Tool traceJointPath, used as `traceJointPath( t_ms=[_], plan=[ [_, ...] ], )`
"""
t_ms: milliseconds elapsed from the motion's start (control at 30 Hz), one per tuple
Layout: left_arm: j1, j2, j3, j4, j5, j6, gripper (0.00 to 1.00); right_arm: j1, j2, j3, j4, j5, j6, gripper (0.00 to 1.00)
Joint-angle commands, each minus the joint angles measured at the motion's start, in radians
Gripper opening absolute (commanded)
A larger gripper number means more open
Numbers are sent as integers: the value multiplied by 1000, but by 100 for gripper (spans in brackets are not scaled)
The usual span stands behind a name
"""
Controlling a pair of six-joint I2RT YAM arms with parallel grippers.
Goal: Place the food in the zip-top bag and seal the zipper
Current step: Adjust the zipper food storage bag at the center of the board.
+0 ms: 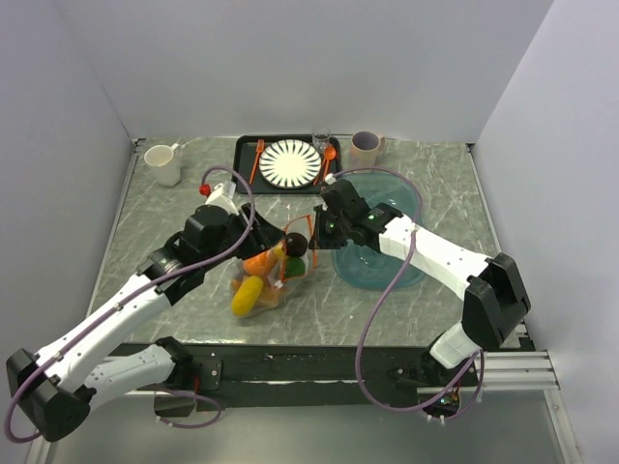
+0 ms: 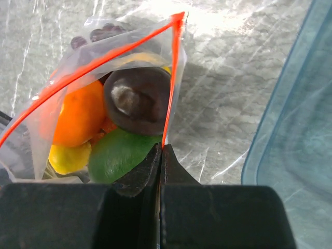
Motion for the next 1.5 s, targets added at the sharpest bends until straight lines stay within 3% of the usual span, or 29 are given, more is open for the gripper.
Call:
traceJointPath(
  t_ms=[0,33,167,400,533,833,1467],
  plan=[
    [0,-136,-23,32,-28,-60,62,-9,-46,-29,63,29,35,0],
    [0,-162,-46,23,-48,-82,67,-10,-48,-37,65,32,41,0],
    [0,-280,-109,-60,-116,-179,67,-12,-65,-61,79,41,57,0],
    [-11,-418,-325,50,-29,-418,56,-12,-111,-107,111,73,86,0],
    [-87,-441,-349,15,-88,-483,53,-10,-103,-101,96,83,83,0],
    [-279,-334,-373,55,-211,-609,51,-10,-100,-90,80,93,81,0],
    [-416,-240,-427,183,-332,-776,52,-10,-135,-107,79,87,83,0]
  ],
)
